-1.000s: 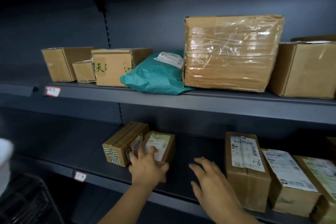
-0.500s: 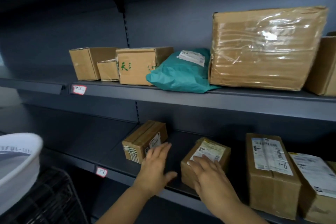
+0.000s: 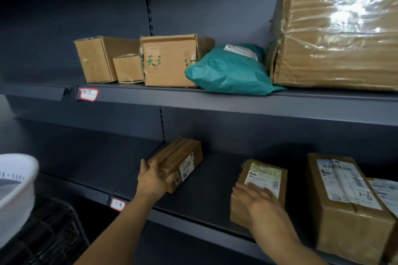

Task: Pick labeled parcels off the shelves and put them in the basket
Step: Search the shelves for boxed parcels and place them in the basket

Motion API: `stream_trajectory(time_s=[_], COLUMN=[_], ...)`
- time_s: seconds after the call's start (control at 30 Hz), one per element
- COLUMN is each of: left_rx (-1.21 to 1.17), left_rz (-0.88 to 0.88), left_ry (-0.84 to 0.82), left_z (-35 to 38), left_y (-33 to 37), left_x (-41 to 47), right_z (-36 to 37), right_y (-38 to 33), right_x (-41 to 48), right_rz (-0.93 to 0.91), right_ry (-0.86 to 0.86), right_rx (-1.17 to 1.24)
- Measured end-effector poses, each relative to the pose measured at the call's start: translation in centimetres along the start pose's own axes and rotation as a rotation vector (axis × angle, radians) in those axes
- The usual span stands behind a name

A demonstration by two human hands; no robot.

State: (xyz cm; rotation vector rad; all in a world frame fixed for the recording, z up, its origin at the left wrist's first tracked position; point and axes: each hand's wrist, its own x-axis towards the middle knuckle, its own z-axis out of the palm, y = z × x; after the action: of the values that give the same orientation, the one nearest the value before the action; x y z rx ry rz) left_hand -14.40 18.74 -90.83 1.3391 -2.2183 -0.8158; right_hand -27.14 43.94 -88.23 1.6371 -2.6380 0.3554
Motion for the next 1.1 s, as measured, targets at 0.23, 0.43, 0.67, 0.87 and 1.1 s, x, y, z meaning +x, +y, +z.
stream_trajectory(time_s=[0.23, 0.43, 0.67, 0.87, 1.1], left_rx=[-0.188, -0.404, -0.457, -0.75, -0.796], left_rz=[0.052, -0.061, -0.094, -0.214, -0.306], left_ry=[-0.089, -0.321, -0.377, -0.358, -0.289], left_z=[0.3, 0.3, -0.4, -0.6, -3.1], left_y=[2.2, 4.0, 4.3, 5.2, 5.9], left_x=[-2.0, -3.8, -5.8, -7.8, -9.1], right_z=[-0.4, -0.2, -0.2, 0.0, -1.1], right_y=[1.9, 3.0, 3.2, 3.0, 2.9], right_x=[-0.7, -0.4, -0.5, -1.2, -2.0], right_rz=[-0.012, 0.004, 0.017, 0.028, 0.003], right_ry=[0.045, 0.098, 0.089, 0.066, -0.06], right_rx=[0.014, 0.046, 0.056, 0.05, 0.066])
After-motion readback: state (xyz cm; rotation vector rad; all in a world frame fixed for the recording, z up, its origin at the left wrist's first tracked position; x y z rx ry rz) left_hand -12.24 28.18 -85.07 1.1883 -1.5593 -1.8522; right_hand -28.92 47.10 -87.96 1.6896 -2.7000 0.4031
